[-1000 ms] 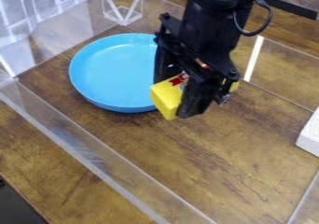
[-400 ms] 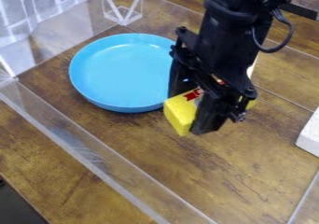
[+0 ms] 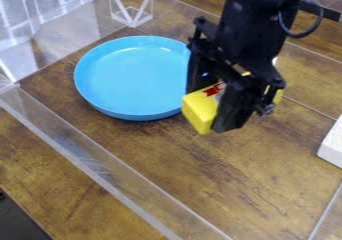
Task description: Put the yellow block in the blue tray
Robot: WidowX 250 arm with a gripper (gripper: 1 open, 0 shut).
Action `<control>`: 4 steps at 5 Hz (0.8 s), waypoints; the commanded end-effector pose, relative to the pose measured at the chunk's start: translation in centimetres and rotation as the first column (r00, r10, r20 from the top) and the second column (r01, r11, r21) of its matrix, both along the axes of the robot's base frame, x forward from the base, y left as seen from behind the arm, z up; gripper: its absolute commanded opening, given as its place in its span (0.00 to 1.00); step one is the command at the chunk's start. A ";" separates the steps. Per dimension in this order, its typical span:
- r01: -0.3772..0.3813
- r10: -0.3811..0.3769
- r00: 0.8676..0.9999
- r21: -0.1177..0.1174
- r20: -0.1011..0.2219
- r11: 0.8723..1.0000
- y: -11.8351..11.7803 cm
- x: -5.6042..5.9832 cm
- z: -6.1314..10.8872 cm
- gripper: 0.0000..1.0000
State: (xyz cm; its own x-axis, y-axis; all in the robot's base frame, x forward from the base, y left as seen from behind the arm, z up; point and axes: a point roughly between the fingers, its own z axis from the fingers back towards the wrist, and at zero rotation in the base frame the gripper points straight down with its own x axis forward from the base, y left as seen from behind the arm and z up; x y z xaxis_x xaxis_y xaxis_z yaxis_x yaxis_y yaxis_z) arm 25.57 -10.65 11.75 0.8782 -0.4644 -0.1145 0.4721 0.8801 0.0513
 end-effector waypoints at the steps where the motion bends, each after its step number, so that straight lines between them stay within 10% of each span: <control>1: -0.012 0.014 0.999 -0.036 0.043 0.999 -0.5 0.4 1.4 0.00; 4: 0.005 -0.004 1.000 -0.031 0.013 1.000 0.0 0.8 0.9 0.00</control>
State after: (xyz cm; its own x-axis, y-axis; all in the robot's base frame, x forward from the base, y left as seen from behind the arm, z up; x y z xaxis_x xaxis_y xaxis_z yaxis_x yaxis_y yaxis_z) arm 25.37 -10.83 11.14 0.8645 -0.4801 -0.1489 0.4883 0.8724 0.0218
